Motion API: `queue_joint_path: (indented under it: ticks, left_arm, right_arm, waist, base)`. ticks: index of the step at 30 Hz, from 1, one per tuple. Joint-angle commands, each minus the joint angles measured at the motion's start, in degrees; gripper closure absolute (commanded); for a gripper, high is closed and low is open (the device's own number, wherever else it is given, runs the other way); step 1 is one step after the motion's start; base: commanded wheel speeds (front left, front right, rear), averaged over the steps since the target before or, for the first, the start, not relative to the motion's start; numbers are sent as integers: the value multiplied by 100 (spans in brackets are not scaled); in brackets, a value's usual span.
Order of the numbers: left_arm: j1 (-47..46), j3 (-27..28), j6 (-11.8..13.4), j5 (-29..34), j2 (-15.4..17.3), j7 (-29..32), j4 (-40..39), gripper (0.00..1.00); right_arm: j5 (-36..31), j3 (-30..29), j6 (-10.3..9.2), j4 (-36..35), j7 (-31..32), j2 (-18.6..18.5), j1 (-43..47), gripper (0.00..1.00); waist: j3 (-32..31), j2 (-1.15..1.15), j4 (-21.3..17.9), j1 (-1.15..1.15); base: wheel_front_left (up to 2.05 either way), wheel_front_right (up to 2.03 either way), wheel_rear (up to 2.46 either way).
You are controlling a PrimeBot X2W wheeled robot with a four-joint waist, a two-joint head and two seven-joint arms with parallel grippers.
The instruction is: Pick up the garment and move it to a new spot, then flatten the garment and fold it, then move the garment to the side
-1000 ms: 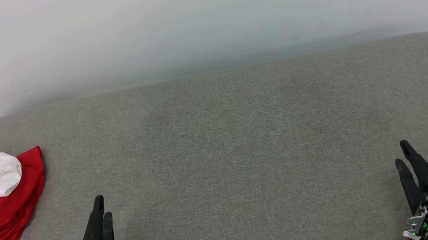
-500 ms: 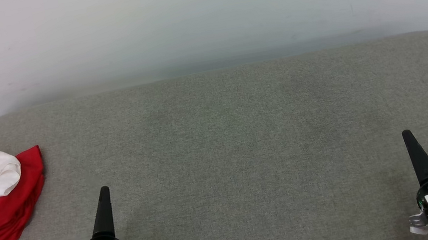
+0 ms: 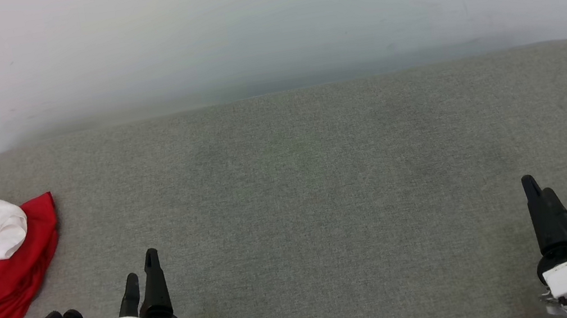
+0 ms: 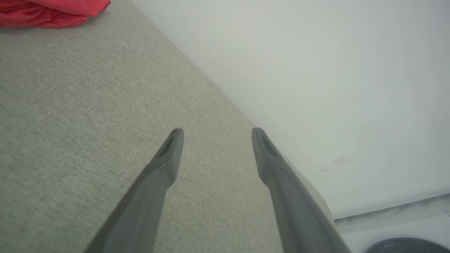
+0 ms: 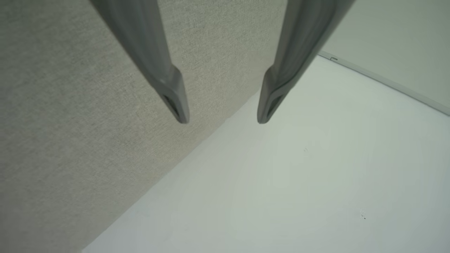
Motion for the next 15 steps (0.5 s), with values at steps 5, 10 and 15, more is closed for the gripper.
queue_joint_path:
  ticks: [5, 10, 15]
  left_arm:
    - [7, -238, 227, 630, 150, -153, -148, 0]
    - [15, -372, 376, 933, 205, -228, -171, 0]
    - [31, -509, 543, 1279, 273, -318, -214, 0]
  right_arm:
    - [-639, 42, 0, -193, -164, -2, 41, 0]
    - [-998, 66, 0, -225, -238, -1, 85, 0]
    - [-1430, 86, 0, -246, -330, -1, 127, 0]
  waist:
    - [2, 0, 6, -1]
    - [10, 0, 10, -1]
    - [17, 0, 18, -1]
  base:
    - [0, 0, 0]
    - [0, 0, 0]
    - [0, 0, 0]
